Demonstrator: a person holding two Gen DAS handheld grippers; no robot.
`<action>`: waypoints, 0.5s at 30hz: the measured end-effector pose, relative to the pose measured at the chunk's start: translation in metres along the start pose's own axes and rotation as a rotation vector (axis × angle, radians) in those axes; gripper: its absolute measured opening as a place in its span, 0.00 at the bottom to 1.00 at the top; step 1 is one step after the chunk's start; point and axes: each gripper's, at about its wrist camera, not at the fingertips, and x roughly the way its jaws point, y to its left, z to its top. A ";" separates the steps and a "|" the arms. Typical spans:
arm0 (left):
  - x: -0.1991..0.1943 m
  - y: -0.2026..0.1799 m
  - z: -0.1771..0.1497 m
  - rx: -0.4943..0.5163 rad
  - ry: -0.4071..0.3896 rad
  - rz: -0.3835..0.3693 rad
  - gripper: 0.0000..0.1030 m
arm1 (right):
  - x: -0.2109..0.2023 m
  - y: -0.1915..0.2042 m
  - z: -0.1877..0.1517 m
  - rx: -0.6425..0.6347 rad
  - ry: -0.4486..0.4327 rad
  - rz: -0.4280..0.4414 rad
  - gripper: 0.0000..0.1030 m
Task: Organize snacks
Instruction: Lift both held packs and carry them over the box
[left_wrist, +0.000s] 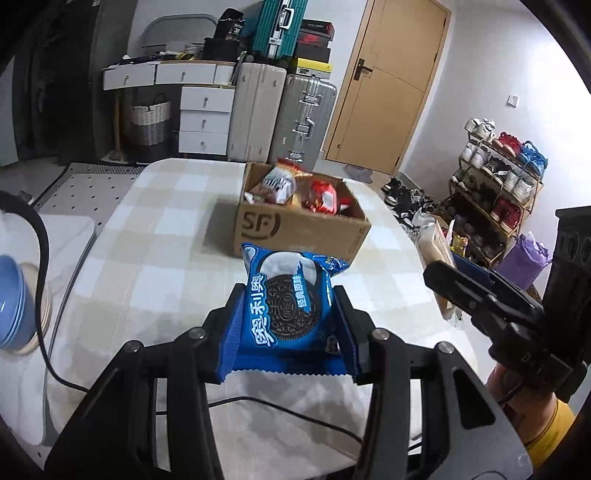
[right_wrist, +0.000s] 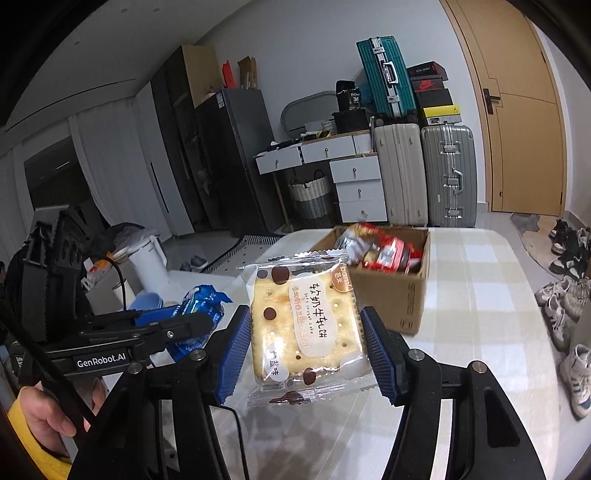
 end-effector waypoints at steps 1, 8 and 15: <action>0.003 -0.001 0.009 0.003 -0.001 -0.002 0.41 | 0.001 -0.002 0.005 0.001 -0.005 -0.006 0.59; 0.034 -0.001 0.074 0.024 0.012 -0.024 0.41 | 0.020 -0.021 0.054 -0.025 -0.011 -0.033 0.59; 0.093 0.000 0.141 0.072 0.040 -0.023 0.41 | 0.056 -0.048 0.099 -0.037 0.006 -0.084 0.59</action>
